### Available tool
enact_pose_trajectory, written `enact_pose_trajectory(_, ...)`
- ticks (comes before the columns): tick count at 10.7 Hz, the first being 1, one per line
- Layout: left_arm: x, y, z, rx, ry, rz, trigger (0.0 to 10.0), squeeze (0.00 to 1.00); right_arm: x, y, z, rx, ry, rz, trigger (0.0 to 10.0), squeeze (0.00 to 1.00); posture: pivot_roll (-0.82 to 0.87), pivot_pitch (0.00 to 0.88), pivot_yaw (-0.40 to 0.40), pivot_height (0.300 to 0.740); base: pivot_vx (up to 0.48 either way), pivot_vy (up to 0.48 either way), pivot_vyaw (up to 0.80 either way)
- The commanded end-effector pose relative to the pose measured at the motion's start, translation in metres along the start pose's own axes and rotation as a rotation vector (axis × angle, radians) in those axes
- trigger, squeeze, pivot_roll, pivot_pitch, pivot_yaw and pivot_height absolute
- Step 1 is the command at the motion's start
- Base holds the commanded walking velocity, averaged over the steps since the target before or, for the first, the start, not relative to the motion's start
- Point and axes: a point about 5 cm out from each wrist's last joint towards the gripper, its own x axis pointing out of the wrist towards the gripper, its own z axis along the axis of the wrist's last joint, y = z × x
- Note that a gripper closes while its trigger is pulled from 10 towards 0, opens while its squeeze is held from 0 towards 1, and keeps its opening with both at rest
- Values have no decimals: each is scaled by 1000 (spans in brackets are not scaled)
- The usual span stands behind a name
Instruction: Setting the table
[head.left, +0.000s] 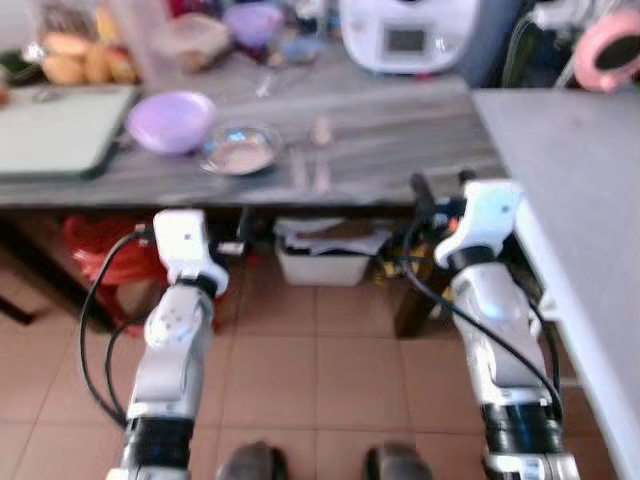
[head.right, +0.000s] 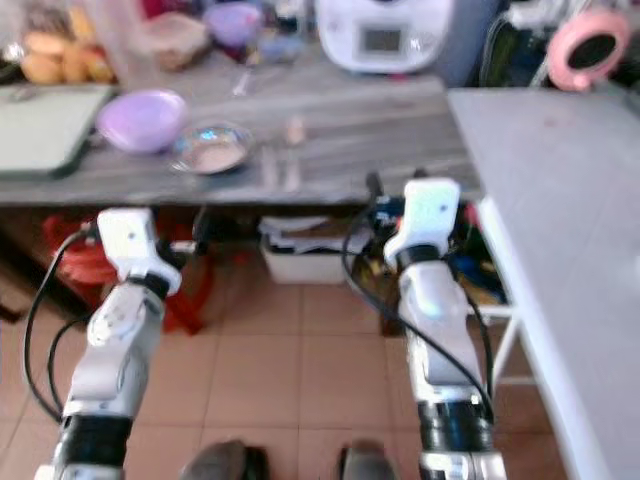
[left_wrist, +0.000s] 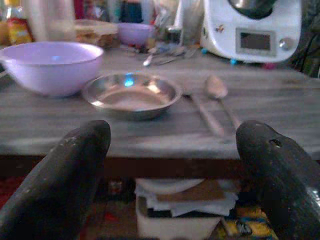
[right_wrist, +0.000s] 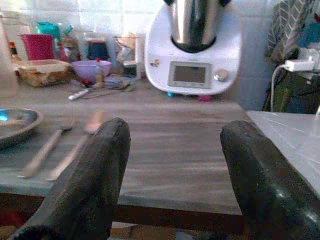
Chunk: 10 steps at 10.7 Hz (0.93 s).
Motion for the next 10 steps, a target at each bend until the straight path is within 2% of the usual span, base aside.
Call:
enact_pose_trajectory(1, -3, 2, -4, 8, 16, 23, 10000, 0, -1, -3, -1, 2, 6, -9, 10000, 0, -54, 100, 39, 740, 0, 0, 0)
enact_pose_trajectory(3, -2, 4, -5, 0, 34, 50, 10000, 0, -1, -3, -4, 13, 24, -9, 10000, 0, -54, 101, 39, 740, 0, 0, 0)
enact_pose_trajectory(7, -3, 4, -6, 6, 39, 51, 10000, 0, -1, -3, -4, 12, 26, -6, 10000, 0, -52, 107, 38, 740, -266, 0, 0)
enact_pose_trajectory(10, -3, 5, -5, 12, 43, 47, 10000, 0, 0, -2, -5, 12, 30, -7, 10000, 0, -50, 107, 40, 740, -80, 0, 0)
